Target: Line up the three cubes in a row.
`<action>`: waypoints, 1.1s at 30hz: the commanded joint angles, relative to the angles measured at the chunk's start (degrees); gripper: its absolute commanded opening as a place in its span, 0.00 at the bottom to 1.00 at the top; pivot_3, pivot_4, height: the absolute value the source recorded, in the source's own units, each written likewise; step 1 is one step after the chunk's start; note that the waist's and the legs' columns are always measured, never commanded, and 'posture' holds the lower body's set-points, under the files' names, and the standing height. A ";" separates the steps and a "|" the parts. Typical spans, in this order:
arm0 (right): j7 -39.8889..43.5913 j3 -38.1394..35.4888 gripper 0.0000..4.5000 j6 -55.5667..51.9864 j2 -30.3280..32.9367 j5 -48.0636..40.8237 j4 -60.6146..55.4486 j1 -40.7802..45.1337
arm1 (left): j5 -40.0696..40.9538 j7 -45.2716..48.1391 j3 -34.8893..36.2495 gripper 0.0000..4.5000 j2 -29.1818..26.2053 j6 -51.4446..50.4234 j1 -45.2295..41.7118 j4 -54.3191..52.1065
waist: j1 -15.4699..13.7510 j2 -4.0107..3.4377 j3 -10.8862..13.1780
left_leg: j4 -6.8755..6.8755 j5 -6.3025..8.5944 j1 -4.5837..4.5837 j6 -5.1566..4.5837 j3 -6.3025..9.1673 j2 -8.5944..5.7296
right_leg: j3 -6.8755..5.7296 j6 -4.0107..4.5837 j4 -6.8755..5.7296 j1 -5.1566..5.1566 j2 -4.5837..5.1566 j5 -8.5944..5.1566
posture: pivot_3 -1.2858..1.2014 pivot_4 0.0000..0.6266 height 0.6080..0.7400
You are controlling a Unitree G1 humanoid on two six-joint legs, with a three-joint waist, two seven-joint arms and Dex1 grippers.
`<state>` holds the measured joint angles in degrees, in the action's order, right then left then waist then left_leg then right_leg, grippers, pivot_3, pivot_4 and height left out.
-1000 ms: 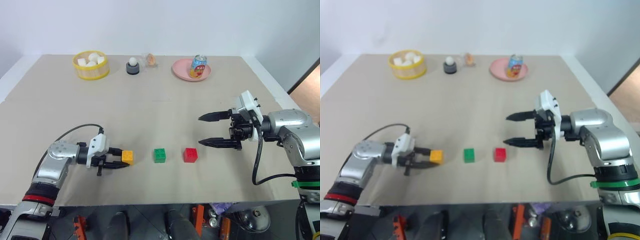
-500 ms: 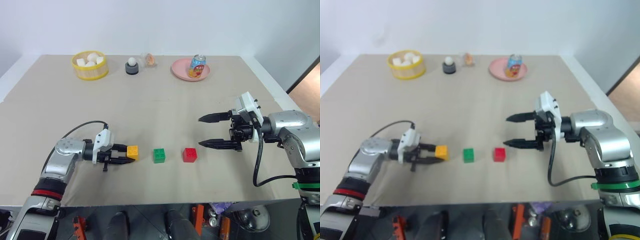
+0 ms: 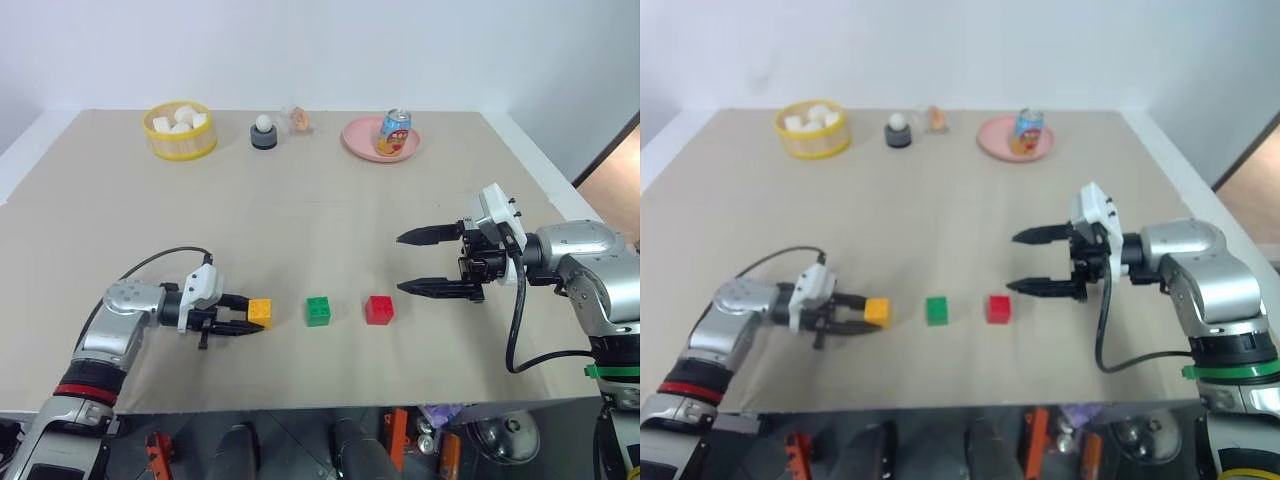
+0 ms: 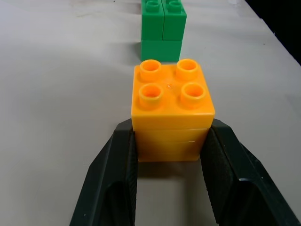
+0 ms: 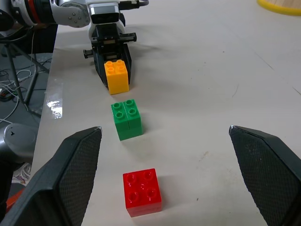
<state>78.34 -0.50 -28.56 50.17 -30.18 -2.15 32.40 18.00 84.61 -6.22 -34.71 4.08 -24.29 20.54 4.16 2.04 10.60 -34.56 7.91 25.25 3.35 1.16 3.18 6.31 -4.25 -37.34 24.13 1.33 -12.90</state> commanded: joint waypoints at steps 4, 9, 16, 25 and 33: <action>-0.27 -2.05 1.00 0.33 0.67 -0.80 -1.38 0.94 | -0.67 0.22 0.43 0.29 0.07 2.49 -0.99 2.74 | 0.01 -0.01 0.00 | 0.00 0.00 -0.04 0.00 0.01 0.00 | 0.00 0.01 -0.04 0.00 -0.01 0.00 | 0.52 0.24 1.00; -0.29 -2.09 1.00 0.27 0.79 -0.77 -1.38 1.05 | -0.50 0.36 -0.01 0.29 0.95 2.80 -1.81 3.11 | 0.00 -0.01 -0.01 | -0.02 -0.02 -0.05 -0.03 0.01 0.00 | 0.00 0.01 -0.05 -0.03 -0.01 0.02 | 0.52 0.24 1.00; -0.58 -2.15 1.00 0.08 0.83 -0.86 -1.60 1.03 | -0.79 1.04 -0.33 0.29 1.64 3.29 -2.57 4.15 | -0.06 -0.01 -0.01 | -0.04 -0.03 -0.05 -0.03 0.01 -0.01 | 0.00 0.01 -0.06 -0.04 0.00 0.02 | 0.52 0.24 1.00; -0.72 -2.19 1.00 0.11 1.11 -0.97 -1.60 0.92 | -1.04 1.33 -0.55 0.40 2.64 3.50 -3.07 4.74 | -0.11 -0.02 -0.01 | -0.04 -0.03 -0.04 -0.04 0.02 -0.03 | 0.00 0.01 -0.05 -0.05 0.01 0.02 | 0.52 0.24 1.00; -0.45 -2.07 1.00 0.30 1.17 -0.88 -1.10 1.21 | -0.21 1.79 0.17 1.00 2.24 2.44 -2.85 3.47 | -0.07 -0.02 -0.01 | -0.02 -0.03 -0.04 -0.04 0.03 -0.03 | 0.00 0.00 -0.05 -0.04 0.00 0.01 | 0.52 0.24 1.00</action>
<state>77.44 -0.50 -28.63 50.34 -30.23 -2.15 32.41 17.86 86.78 -6.82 -32.30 5.31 -27.01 25.17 4.09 2.02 10.59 -34.59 7.88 25.21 3.31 1.19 3.15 6.31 -4.25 -37.40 24.09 1.33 -12.89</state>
